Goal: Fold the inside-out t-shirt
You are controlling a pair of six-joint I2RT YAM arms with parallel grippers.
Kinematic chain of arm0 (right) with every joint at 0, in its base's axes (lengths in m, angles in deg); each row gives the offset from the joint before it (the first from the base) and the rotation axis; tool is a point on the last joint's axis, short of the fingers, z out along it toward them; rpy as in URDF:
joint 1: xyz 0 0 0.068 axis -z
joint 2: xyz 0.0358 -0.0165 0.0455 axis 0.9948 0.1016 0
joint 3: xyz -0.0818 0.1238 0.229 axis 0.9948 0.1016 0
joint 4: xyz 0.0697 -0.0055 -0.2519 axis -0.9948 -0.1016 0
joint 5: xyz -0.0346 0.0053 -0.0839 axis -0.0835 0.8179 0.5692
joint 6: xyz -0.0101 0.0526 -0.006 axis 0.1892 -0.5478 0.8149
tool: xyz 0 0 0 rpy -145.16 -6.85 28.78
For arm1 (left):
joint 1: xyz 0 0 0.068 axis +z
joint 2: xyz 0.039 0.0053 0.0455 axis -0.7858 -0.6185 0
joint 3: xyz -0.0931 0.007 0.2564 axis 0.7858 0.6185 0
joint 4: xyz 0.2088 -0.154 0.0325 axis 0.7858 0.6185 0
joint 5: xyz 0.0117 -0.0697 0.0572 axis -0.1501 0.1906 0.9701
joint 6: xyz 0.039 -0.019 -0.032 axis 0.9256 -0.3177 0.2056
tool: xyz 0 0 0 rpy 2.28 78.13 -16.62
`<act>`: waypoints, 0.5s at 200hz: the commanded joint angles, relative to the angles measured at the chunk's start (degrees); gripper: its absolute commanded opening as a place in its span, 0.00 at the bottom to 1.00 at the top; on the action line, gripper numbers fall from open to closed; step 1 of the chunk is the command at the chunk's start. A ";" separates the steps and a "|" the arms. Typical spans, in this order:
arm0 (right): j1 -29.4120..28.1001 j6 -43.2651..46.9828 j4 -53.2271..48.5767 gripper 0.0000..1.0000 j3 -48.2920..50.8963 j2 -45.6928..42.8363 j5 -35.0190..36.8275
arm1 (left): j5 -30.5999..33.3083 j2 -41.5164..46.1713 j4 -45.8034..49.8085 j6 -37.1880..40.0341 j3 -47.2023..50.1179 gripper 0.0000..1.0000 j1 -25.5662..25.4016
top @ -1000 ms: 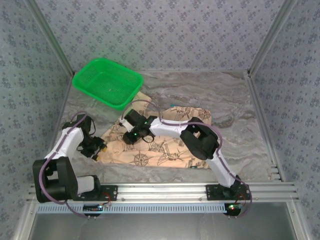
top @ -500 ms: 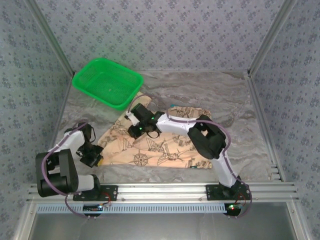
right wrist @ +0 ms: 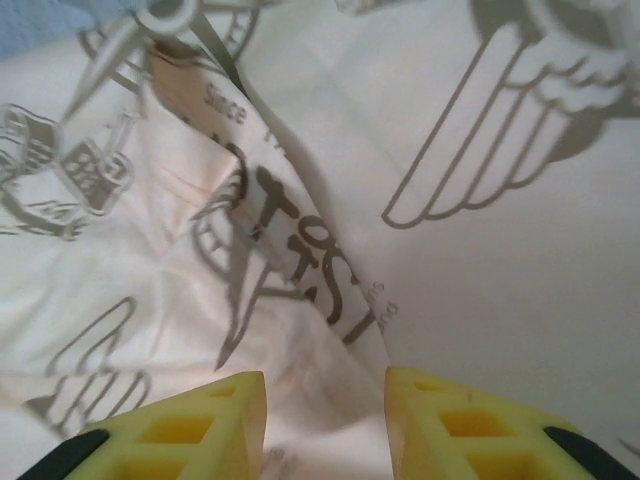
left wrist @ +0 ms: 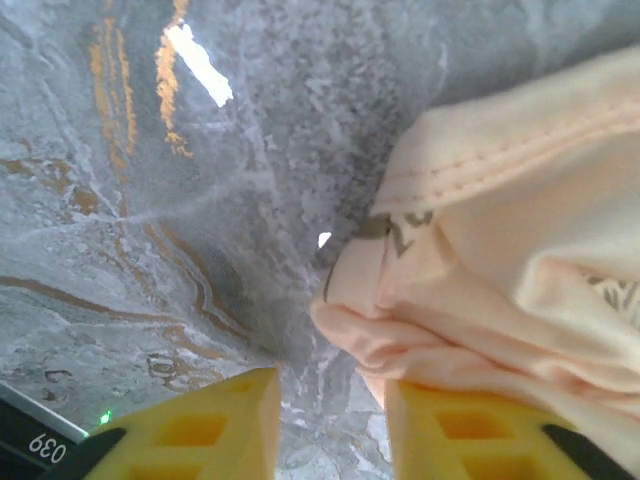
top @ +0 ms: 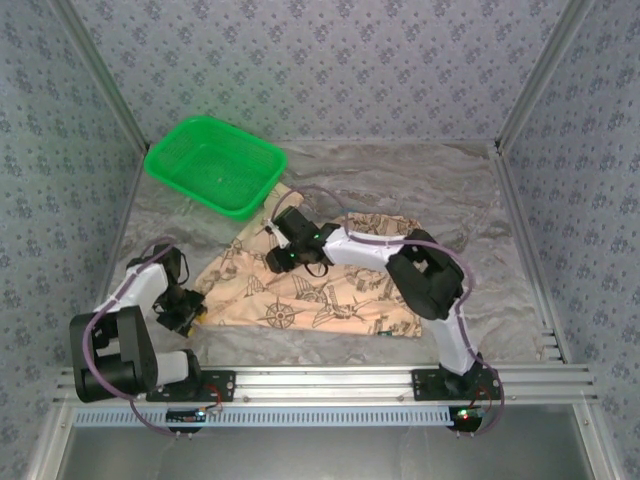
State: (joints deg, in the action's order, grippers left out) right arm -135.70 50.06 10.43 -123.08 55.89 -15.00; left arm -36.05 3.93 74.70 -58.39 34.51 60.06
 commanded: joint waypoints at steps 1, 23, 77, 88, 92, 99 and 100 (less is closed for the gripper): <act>-0.50 -0.55 -5.85 0.39 4.95 -10.77 4.43 | -2.64 2.92 5.05 2.17 -4.60 0.37 0.47; -1.92 -3.56 -10.01 0.39 14.50 -18.95 5.06 | -4.99 5.23 6.67 6.61 -8.73 0.38 -0.92; -3.24 -28.78 -15.70 0.32 36.55 -31.77 8.31 | -2.21 3.38 2.21 16.04 -18.77 0.45 -10.14; -2.68 -33.48 -18.62 0.29 39.03 -33.16 10.40 | -1.50 1.46 -1.31 14.54 -18.53 0.46 -14.22; -2.52 -34.50 -20.25 0.27 39.49 -33.32 11.53 | -1.40 0.59 -2.66 14.26 -18.42 0.45 -15.81; -2.28 -36.26 -23.67 0.25 40.15 -33.57 13.72 | -1.24 -1.18 -4.82 13.64 -18.37 0.46 -18.64; -2.22 -36.46 -24.06 0.25 40.22 -33.62 14.02 | -1.18 -1.47 -5.13 13.54 -18.38 0.45 -19.04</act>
State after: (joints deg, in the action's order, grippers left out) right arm -138.93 27.09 -3.20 -85.38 25.24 -7.81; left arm -37.06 6.71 76.14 -45.54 16.00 47.93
